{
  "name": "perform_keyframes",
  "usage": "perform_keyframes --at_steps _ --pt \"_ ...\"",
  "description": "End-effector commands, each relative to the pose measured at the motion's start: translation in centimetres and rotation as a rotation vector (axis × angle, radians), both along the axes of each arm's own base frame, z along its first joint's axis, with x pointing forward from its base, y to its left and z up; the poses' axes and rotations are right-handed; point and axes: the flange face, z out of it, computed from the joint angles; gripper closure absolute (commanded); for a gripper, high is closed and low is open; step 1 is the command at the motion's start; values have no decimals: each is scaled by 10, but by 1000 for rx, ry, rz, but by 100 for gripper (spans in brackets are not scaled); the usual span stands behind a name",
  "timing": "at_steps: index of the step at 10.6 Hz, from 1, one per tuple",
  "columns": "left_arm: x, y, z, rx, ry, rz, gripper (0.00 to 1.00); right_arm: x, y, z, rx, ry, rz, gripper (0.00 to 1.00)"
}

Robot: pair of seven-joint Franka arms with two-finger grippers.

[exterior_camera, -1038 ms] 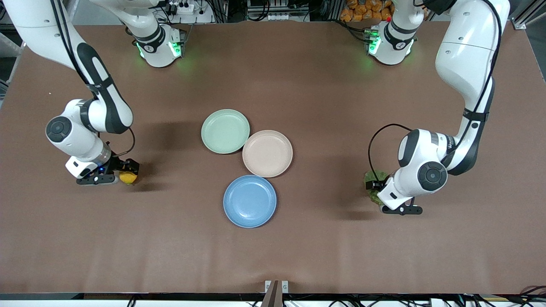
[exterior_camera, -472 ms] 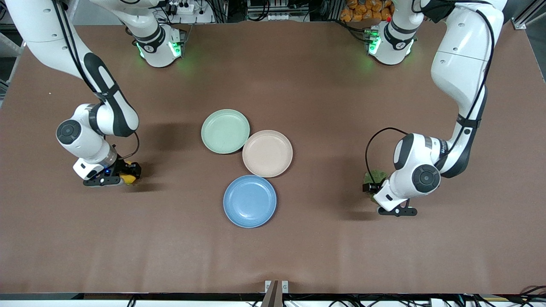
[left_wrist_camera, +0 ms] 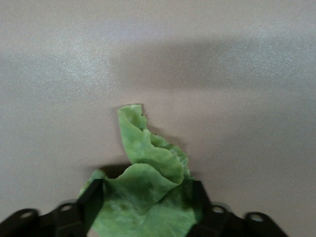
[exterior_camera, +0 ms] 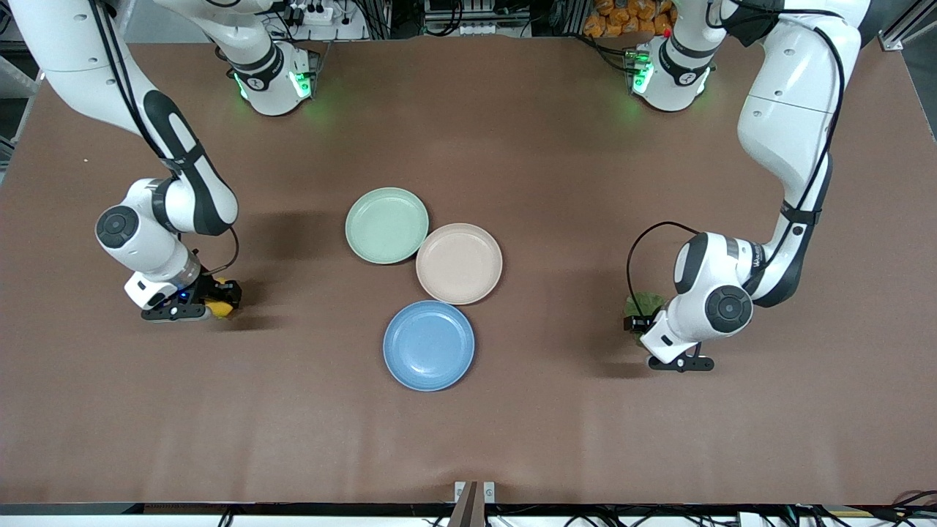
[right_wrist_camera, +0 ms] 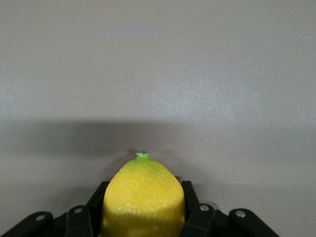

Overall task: Place lemon and lettuce in plates
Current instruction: 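Carry the lemon over the blue plate while the left gripper carries lettuce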

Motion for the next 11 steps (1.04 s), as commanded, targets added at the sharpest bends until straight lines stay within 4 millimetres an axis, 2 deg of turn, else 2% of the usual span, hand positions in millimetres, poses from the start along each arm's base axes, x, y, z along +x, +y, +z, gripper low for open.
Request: perform_keyframes --at_steps 1,4,6,7,9,11 --pt "2 0 0 18 -16 12 100 14 14 35 28 44 -26 100" --pt "2 -3 4 19 -23 4 100 42 66 69 56 46 -104 100" --pt "5 -2 15 20 -39 33 100 53 118 87 110 14 -151 100" --pt "4 -7 24 19 -50 54 100 57 152 97 144 0 -168 100" --pt "1 -15 54 20 -77 96 100 65 204 112 210 -19 -219 100" --pt "-14 -24 85 7 -92 89 100 76 246 112 266 -34 -262 100"
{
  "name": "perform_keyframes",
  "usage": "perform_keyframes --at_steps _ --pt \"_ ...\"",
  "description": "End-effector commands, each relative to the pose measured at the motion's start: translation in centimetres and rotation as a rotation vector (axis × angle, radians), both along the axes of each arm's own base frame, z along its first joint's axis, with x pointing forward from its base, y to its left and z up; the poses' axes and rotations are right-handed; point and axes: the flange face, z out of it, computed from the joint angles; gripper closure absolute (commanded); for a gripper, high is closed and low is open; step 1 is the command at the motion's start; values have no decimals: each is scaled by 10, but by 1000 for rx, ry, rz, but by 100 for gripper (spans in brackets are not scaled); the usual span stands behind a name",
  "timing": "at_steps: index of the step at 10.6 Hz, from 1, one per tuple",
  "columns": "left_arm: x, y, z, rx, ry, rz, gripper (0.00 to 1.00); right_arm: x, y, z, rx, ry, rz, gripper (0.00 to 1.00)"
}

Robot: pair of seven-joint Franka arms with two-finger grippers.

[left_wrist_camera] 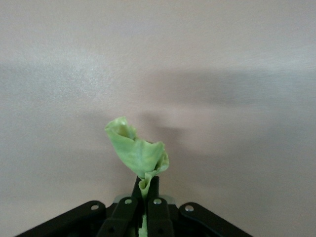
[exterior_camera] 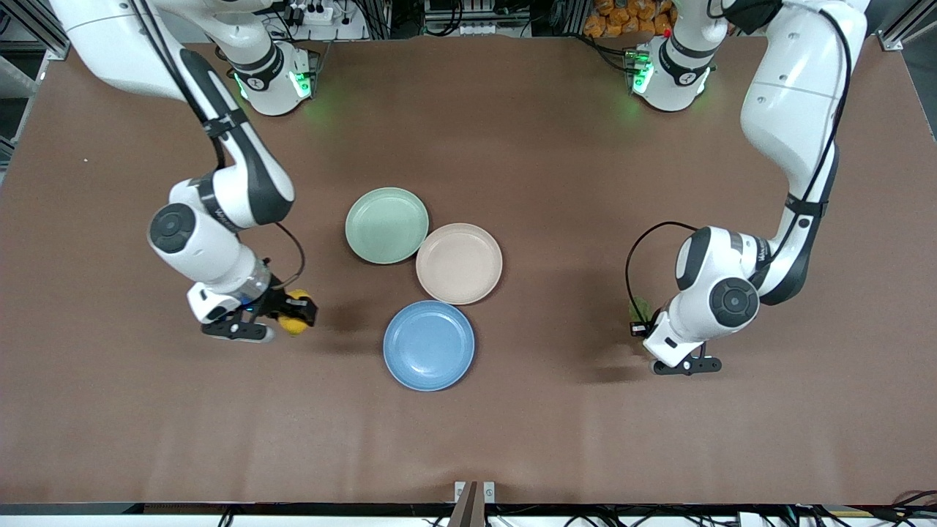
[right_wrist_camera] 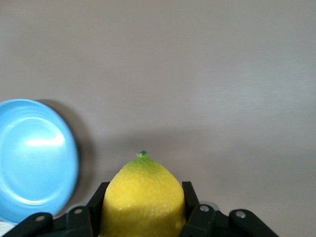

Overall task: Place lemon and lettuce in plates
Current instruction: 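Carry the lemon over the blue plate while the left gripper carries lettuce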

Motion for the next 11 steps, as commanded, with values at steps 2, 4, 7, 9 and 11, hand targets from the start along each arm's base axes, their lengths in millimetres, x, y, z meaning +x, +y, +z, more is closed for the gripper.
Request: perform_keyframes --at_steps 2,4,7,9,11 --pt "-43 -26 40 14 -2 38 100 26 57 -13 81 -37 -19 100" --pt "-63 -64 50 -8 3 84 100 23 92 -28 120 -107 3 100" --pt "-90 -118 59 -31 12 153 100 20 119 -46 153 -160 28 100" --pt "-106 -153 64 -39 12 164 100 15 136 -56 170 -182 45 100" --pt "-124 -187 65 -38 14 179 100 11 149 -69 186 -201 56 97"
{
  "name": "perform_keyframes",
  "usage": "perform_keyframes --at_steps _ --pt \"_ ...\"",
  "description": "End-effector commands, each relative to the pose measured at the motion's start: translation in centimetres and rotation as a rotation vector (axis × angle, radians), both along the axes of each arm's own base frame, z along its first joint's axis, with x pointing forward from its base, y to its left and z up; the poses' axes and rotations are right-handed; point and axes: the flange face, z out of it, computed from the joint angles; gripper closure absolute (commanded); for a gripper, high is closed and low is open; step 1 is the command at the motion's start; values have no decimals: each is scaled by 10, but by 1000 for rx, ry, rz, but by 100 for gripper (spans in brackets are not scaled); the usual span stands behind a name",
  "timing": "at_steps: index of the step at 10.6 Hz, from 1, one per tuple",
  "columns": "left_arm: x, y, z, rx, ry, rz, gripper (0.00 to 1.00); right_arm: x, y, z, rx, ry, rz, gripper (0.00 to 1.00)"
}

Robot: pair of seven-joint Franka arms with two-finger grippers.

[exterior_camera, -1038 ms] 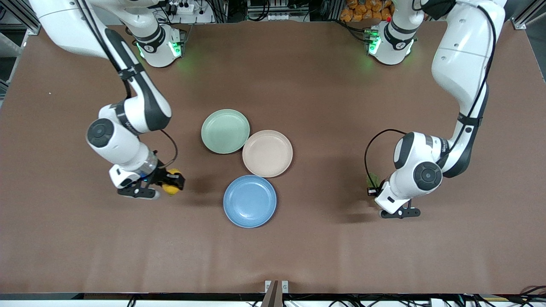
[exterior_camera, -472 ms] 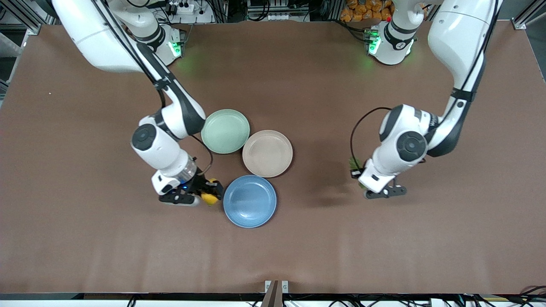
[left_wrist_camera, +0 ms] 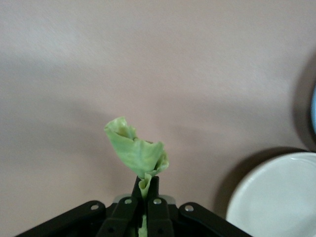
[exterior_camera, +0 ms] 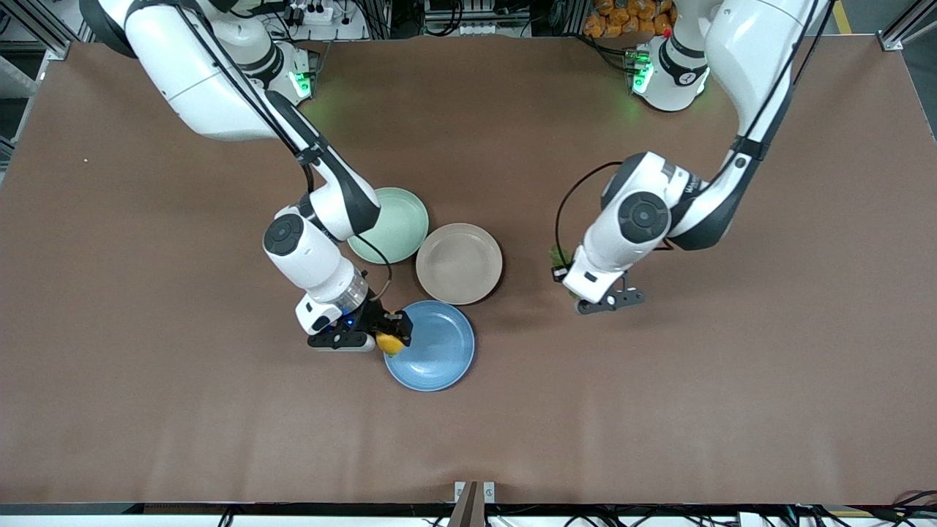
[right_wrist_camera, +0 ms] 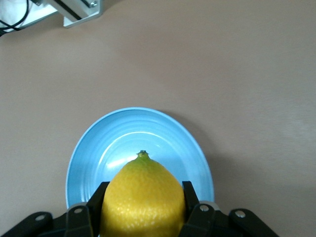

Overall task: Place lemon and lettuce in plates
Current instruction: 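Carry the lemon over the blue plate while the left gripper carries lettuce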

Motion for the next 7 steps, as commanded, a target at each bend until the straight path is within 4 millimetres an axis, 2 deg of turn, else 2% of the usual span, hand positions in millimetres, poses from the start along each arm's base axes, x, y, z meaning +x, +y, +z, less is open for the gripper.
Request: perform_keyframes --at_steps 1,4,6,7 --pt "-26 -36 8 23 -19 15 100 2 18 -13 20 -19 7 96" --pt "-36 -75 22 -2 -41 63 100 0 16 -31 -11 -14 31 95" --pt "-45 -102 21 -22 -43 86 100 -2 14 -44 -30 -3 42 93" --pt "-49 -113 18 -40 -45 99 100 -3 14 -45 -30 -2 42 82"
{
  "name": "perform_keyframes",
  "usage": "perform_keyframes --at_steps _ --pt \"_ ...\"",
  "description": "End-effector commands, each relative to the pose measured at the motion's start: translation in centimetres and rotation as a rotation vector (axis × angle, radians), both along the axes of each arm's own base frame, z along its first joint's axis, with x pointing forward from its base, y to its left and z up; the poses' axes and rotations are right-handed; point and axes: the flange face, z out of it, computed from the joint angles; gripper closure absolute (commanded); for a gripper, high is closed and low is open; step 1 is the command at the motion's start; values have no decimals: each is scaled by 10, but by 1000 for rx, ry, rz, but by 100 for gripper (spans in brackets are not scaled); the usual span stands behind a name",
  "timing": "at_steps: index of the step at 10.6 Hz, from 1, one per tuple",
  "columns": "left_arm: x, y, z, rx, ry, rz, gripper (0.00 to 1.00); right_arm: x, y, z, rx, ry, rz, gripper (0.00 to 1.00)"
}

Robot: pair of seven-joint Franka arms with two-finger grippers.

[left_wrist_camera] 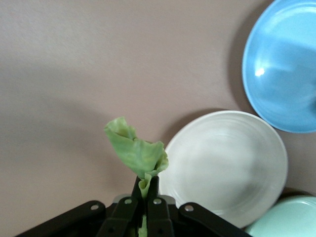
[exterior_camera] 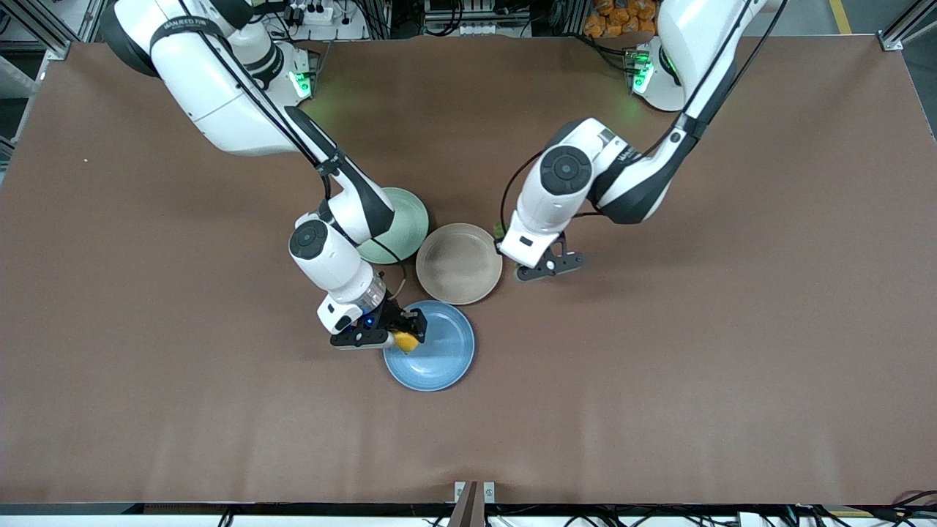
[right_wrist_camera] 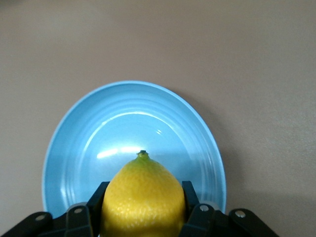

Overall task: Place lemon and lettuce in plates
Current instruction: 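Open the right gripper over the blue plate while the left lowers lettuce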

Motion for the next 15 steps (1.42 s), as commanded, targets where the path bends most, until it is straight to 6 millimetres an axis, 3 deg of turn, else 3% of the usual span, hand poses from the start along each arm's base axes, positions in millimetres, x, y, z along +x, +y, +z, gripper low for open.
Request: perform_keyframes --at_steps 1,2,3,5,7,9,10,11,14,15 --pt "-2 -27 -5 -37 -32 48 100 6 2 -1 0 -17 -2 63" --pt "-5 -41 -9 -61 -40 60 100 7 0 -1 0 -15 -5 21" --pt "-10 -52 -16 -80 -47 56 100 8 -3 -1 -1 -14 -9 0" --pt "-22 -77 -33 -147 -83 54 100 13 -12 7 -2 -19 -21 0" --pt "-25 -89 -47 -197 -138 36 100 16 -14 15 4 -26 -29 0" --pt "-29 -97 -56 -213 -146 25 100 28 -42 68 -54 80 -68 0" --pt "-30 -97 -59 -199 -154 16 14 33 -51 95 -101 151 -63 0" --pt "-31 -97 -61 -181 -169 3 0 33 -65 115 -142 206 -54 0" --pt "-22 -85 -63 -164 -168 18 0 31 -114 142 -233 291 57 0" --pt "-10 -70 -62 -132 -163 36 0 34 -135 150 -246 296 79 0"
